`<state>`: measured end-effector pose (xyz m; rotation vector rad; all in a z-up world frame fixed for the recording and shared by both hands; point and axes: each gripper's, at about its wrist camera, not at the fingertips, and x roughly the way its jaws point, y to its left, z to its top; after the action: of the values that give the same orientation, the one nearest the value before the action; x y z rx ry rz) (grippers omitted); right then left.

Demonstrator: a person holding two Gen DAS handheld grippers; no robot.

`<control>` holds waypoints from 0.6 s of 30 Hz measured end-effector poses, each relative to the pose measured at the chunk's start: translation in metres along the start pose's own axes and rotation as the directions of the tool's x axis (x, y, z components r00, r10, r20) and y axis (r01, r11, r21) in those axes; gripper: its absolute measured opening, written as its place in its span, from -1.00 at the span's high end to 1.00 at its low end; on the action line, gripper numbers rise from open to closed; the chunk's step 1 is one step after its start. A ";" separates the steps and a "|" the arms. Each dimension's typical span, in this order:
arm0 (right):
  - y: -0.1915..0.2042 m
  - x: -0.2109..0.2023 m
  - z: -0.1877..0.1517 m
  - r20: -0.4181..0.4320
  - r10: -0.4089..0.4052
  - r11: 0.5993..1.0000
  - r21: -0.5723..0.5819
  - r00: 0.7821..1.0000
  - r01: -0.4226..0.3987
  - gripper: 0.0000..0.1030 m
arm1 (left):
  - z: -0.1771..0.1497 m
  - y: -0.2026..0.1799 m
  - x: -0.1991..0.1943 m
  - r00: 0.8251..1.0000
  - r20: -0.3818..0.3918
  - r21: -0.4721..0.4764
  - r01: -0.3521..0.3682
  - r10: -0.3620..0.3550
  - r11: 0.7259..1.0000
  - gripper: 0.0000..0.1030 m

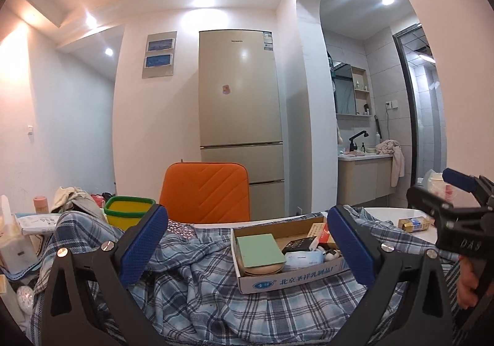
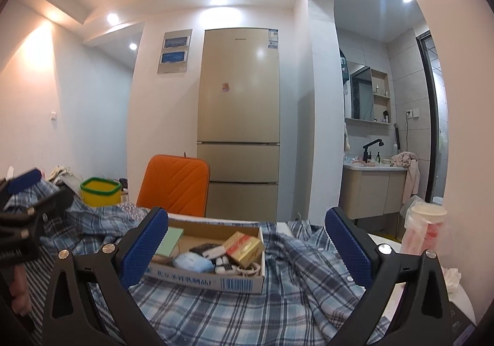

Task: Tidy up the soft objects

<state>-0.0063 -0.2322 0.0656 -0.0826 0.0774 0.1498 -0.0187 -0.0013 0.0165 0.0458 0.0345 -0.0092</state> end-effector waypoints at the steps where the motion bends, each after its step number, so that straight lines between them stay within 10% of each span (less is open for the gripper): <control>1: 0.002 0.000 0.000 -0.001 -0.001 1.000 -0.007 1.000 0.001 -1.00 | -0.002 0.000 -0.001 1.000 0.004 0.004 0.000 0.000 1.000 -0.99; 18: -0.003 0.002 -0.003 0.004 0.014 1.000 0.014 1.000 -0.014 -1.00 | -0.003 0.004 -0.001 1.000 -0.019 -0.018 0.016 -0.016 1.000 -1.00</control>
<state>-0.0044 -0.2350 0.0626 -0.0675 0.0755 0.1634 -0.0200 0.0025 0.0140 0.0281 0.0540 -0.0244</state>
